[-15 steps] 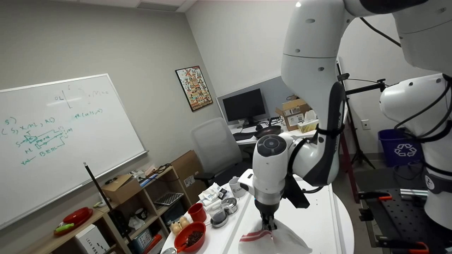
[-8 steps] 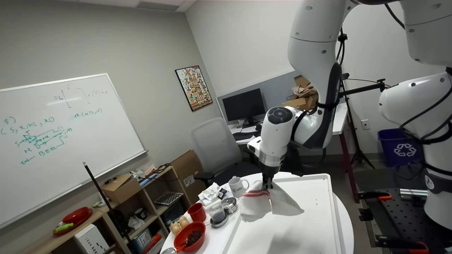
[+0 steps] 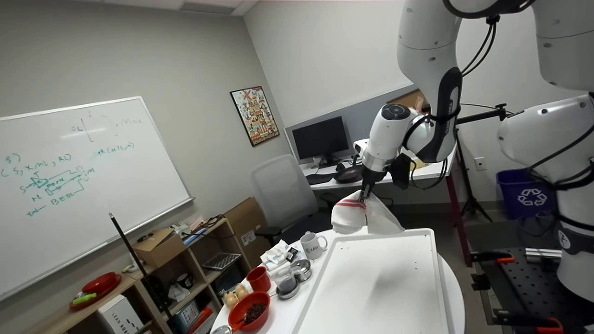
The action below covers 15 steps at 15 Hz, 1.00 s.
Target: Wipe the tray with the white towel
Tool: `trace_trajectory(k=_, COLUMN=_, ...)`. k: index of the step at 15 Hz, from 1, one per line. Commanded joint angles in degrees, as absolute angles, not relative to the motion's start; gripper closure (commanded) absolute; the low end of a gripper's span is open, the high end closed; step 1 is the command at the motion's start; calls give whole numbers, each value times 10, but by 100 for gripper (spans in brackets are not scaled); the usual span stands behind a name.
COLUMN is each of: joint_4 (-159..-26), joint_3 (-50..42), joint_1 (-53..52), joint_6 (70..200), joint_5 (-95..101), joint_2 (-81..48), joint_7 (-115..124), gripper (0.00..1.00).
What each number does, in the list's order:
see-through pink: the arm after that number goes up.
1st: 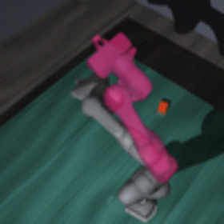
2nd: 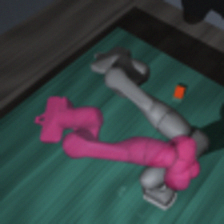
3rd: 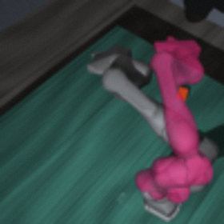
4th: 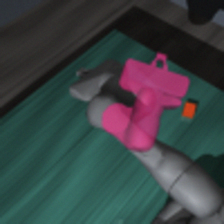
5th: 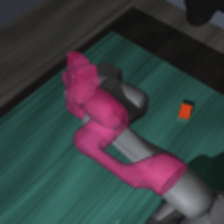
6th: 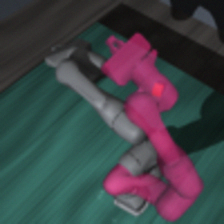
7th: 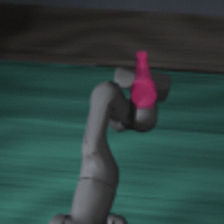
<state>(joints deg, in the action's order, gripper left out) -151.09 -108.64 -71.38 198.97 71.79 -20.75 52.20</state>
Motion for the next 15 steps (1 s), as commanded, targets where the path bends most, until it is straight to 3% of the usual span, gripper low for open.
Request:
trace_trajectory(k=1, joint_4=-1527, joint_3=-1145, joint_1=-717, joint_6=1987, joint_5=685, joint_2=-175, joint_7=474, gripper=97)
trace_trajectory(k=13, joint_4=-1489, joint_3=-1149, joint_1=-631, joint_6=1983, joint_5=569, joint_2=109, joint_7=351, gripper=97)
trace_trajectory(k=14, joint_4=-1500, joint_3=-1037, joint_1=-520, joint_6=1976, joint_5=506, joint_2=143, joint_7=289, gripper=97)
trace_trajectory(k=15, joint_4=-1492, joint_3=-1153, joint_1=-626, joint_6=1980, joint_5=529, joint_2=160, joint_7=320, gripper=97)
